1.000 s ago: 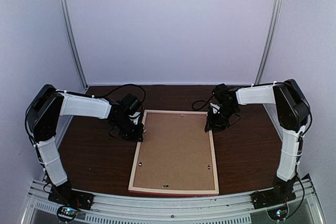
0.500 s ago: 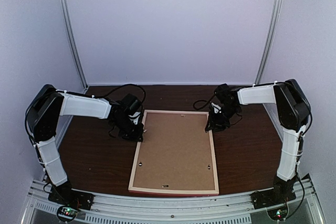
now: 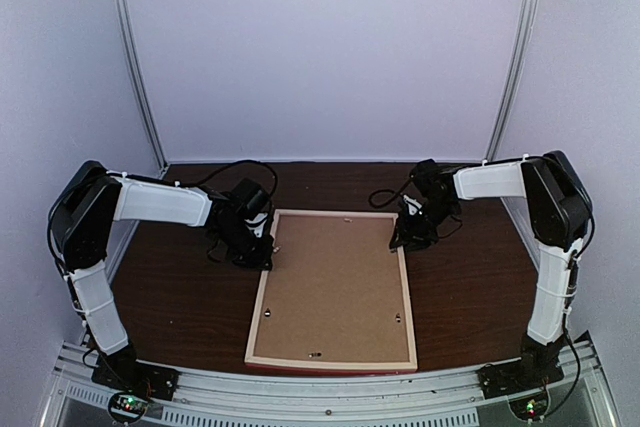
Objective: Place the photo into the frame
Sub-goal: Press the fastener onto the backboard.
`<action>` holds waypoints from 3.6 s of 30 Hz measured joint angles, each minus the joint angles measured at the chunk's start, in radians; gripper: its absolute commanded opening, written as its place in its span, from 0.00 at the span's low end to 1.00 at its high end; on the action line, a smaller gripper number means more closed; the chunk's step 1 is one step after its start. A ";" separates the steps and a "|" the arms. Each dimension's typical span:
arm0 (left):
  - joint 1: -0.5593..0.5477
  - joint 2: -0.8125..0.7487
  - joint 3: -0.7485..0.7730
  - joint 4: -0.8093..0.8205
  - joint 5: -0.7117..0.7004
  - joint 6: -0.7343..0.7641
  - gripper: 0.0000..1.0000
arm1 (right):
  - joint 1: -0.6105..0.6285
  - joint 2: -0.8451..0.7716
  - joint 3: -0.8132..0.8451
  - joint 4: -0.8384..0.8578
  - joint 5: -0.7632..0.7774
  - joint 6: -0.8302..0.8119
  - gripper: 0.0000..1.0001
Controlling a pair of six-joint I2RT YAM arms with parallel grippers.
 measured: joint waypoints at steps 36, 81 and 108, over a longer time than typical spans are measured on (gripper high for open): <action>0.002 0.000 0.000 0.001 0.003 -0.001 0.20 | 0.003 -0.148 -0.200 0.080 -0.007 -0.074 0.51; 0.018 -0.015 -0.012 0.008 -0.079 -0.050 0.19 | 0.086 -0.119 -0.099 0.033 0.098 -0.066 0.70; 0.018 -0.008 -0.003 0.008 -0.080 -0.046 0.19 | 0.316 -0.365 -0.411 0.019 0.146 0.050 0.63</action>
